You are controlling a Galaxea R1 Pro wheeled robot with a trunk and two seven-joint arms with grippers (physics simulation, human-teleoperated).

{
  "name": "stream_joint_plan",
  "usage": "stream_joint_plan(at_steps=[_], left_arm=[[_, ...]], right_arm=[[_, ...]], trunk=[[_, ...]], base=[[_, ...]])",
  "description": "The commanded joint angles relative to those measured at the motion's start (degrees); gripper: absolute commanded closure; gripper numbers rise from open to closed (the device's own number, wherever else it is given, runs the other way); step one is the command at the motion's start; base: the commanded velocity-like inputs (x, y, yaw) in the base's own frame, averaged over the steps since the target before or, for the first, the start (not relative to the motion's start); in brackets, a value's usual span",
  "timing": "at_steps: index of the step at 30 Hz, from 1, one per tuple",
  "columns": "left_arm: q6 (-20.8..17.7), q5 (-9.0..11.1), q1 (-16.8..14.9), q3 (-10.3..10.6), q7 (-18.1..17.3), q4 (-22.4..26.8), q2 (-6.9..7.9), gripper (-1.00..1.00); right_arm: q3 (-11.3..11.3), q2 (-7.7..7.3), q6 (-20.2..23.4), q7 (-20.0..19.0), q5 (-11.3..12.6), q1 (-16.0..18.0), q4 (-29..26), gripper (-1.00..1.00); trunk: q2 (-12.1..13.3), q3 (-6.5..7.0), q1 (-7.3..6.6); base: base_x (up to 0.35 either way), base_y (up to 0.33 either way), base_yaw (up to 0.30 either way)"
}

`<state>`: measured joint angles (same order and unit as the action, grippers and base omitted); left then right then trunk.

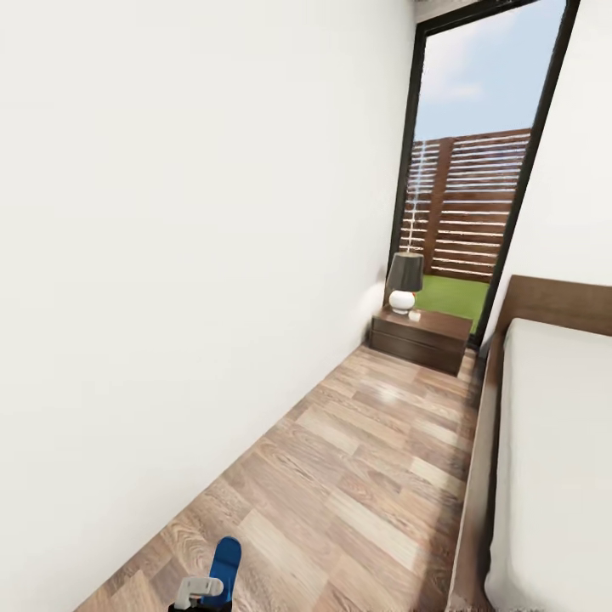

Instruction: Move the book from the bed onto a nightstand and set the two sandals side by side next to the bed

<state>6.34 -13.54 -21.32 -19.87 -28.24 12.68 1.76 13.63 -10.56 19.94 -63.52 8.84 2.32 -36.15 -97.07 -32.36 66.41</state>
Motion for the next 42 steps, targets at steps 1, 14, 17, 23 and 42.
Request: stream_joint_plan(at_steps=[1, 14, 17, 23, 42], left_arm=[[0.34, -0.61, -0.03, -0.43, -0.24, -0.02, -0.01, 1.00], [0.34, -0.61, -0.03, -0.43, -0.24, -0.02, -0.01, 1.00], [0.34, -0.61, -0.03, -0.43, -0.24, -0.02, -0.01, 1.00], [0.34, -0.61, -0.03, -0.43, -0.24, -0.02, -0.01, 1.00], [0.34, -0.61, -0.03, -0.43, -0.24, -0.02, -0.01, 1.00]], right_arm=[[0.06, 0.01, 0.54, -0.16, 0.31, 0.05, 0.03, -1.00], [0.08, -0.04, 0.54, -0.29, 0.45, 0.05, -0.06, -1.00], [0.08, -0.13, 0.54, -0.29, 0.40, 0.05, -0.06, -1.00], [0.08, -0.16, 0.54, -0.29, 0.40, 0.05, -0.06, -1.00], [0.08, -0.16, 0.54, -0.29, 0.39, 0.05, -0.06, -1.00]], trunk=[[-0.03, -0.06, -0.01], [-0.03, -0.06, -0.01], [-0.03, -0.06, -0.01], [-0.03, -0.06, -0.01], [-0.03, -0.06, -0.01]], base=[[0.000, 0.000, -0.261], [0.000, 0.000, -0.056], [0.000, 0.000, -0.095], [0.000, 0.000, -0.251], [0.000, 0.000, -0.283]])
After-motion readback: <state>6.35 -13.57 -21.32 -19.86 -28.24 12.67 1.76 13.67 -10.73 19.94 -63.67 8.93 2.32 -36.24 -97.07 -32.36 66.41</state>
